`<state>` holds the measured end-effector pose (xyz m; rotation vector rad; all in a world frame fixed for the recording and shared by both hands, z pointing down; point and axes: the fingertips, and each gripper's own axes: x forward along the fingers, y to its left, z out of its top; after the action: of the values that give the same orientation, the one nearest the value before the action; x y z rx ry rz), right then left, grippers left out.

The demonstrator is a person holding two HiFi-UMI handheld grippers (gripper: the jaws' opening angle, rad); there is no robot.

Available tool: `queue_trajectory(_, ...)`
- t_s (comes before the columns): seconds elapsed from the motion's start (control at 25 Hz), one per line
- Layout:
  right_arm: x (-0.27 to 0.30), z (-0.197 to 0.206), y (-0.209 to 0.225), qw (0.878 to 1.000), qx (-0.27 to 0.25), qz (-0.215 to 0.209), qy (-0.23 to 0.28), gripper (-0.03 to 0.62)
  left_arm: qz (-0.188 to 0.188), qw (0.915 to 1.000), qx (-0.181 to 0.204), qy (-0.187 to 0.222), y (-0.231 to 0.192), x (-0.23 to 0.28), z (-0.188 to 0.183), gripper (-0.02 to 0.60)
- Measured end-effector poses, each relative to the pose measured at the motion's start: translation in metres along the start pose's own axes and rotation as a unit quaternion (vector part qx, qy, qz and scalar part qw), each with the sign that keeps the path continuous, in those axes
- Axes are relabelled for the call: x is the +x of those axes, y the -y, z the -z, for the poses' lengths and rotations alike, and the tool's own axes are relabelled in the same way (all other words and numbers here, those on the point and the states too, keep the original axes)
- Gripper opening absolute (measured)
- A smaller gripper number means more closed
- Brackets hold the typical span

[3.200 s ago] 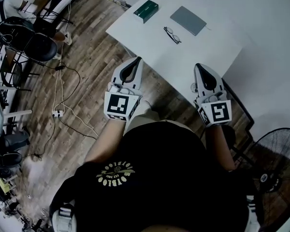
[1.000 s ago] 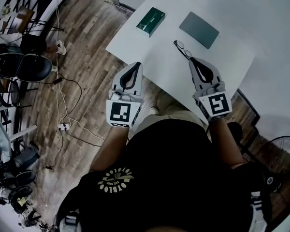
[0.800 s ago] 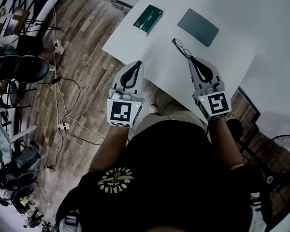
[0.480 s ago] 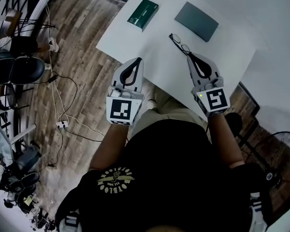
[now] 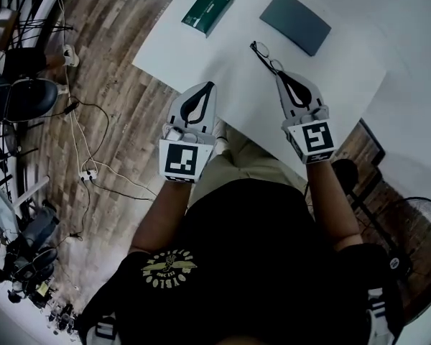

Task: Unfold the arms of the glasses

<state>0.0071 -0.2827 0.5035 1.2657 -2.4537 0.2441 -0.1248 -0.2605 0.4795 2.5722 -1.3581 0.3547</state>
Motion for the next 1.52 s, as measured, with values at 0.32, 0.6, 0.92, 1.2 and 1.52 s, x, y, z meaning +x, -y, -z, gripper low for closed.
queue_trajectory(0.32,0.03,0.052,0.018,0.999,-0.008,0.004,-0.052,0.0,0.013,0.9998,-0.001,-0.013,0.001,0.034,0.016,0.006)
queue_trajectory(0.6,0.055,0.087,0.028,0.996,-0.007,0.003,-0.093,0.0,0.025,0.9991,-0.012,-0.032,0.003,0.058,0.038,0.006)
queue_trajectory(0.92,0.083,0.125,0.035,0.988,-0.004,-0.001,-0.151,0.007,0.05,0.9975,-0.015,-0.047,0.003,0.074,0.058,0.006)
queue_trajectory(1.2,0.099,0.144,0.042,0.981,-0.018,0.008,-0.194,0.131,0.046,0.9968,-0.029,-0.058,-0.002,0.079,0.077,0.006)
queue_trajectory(1.52,0.113,0.159,0.049,0.968,-0.055,0.015,-0.243,0.167,0.038,0.9963,-0.04,-0.066,-0.005,0.075,0.085,0.006)
